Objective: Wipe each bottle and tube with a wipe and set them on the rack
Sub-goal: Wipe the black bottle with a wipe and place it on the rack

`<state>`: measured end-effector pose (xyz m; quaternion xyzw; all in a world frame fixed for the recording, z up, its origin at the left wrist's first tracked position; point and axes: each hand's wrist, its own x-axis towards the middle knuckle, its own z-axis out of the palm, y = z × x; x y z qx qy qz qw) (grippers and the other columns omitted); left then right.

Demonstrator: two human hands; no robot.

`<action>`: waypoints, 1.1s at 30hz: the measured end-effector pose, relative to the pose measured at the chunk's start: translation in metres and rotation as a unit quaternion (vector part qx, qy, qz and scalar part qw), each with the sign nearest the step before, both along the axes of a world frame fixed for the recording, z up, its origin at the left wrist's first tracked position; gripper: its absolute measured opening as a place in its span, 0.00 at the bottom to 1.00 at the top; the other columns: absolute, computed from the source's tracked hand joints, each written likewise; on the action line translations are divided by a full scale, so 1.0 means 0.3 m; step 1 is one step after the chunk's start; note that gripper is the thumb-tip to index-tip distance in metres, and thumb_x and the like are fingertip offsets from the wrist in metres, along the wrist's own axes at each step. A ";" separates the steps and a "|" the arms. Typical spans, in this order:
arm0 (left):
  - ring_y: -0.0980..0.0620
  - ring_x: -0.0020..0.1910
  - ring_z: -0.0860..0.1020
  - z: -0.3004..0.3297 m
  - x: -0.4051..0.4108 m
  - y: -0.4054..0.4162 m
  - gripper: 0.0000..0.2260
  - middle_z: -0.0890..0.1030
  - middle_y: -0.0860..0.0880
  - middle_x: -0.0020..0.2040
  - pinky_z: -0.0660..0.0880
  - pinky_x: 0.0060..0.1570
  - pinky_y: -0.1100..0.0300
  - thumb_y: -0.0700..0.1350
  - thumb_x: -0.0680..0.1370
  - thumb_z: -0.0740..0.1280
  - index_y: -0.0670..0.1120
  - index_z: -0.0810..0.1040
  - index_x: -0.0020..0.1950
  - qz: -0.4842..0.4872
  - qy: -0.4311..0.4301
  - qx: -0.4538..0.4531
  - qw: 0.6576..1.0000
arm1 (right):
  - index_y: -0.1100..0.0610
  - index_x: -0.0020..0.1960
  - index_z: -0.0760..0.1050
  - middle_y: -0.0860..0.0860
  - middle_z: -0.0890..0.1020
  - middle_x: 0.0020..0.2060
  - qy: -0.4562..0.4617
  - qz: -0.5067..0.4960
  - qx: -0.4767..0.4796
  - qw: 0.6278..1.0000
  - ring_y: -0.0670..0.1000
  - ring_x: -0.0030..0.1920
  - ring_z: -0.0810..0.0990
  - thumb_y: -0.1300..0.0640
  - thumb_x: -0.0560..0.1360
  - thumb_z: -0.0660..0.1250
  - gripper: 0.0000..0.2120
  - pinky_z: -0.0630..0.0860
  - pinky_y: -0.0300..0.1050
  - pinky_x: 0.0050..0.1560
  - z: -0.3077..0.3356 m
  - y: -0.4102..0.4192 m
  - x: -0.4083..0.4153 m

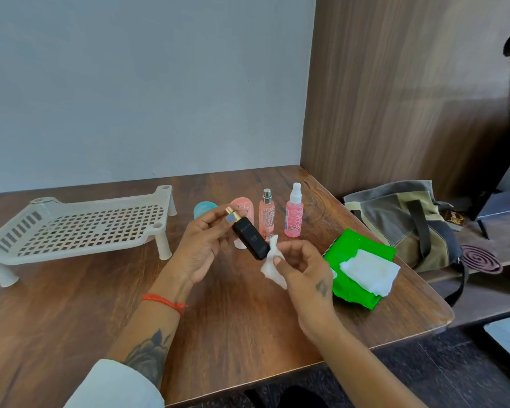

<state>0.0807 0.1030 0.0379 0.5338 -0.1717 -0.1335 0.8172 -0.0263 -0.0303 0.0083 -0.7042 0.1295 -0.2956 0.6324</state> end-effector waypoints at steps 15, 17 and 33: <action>0.52 0.54 0.81 0.007 0.016 0.023 0.10 0.85 0.50 0.48 0.78 0.54 0.58 0.40 0.72 0.67 0.45 0.80 0.52 0.026 -0.039 0.019 0.999 | 0.66 0.55 0.76 0.60 0.81 0.51 0.090 0.139 0.422 0.892 0.51 0.38 0.84 0.71 0.73 0.64 0.11 0.80 0.40 0.33 0.077 0.006 0.006; 0.51 0.56 0.81 0.007 0.016 0.027 0.12 0.84 0.49 0.49 0.78 0.55 0.56 0.42 0.69 0.68 0.45 0.80 0.52 0.026 -0.049 0.032 0.998 | 0.60 0.51 0.79 0.54 0.83 0.48 0.096 0.063 0.170 0.979 0.47 0.42 0.81 0.67 0.72 0.68 0.08 0.78 0.36 0.38 0.075 0.000 -0.001; 0.61 0.48 0.82 -0.002 -0.023 0.003 0.15 0.85 0.60 0.43 0.75 0.46 0.72 0.35 0.72 0.70 0.52 0.77 0.52 -0.016 -0.164 0.200 0.966 | 0.63 0.43 0.82 0.57 0.81 0.38 -0.184 -0.016 -0.554 0.811 0.56 0.37 0.80 0.68 0.66 0.69 0.07 0.78 0.43 0.37 0.135 -0.003 0.106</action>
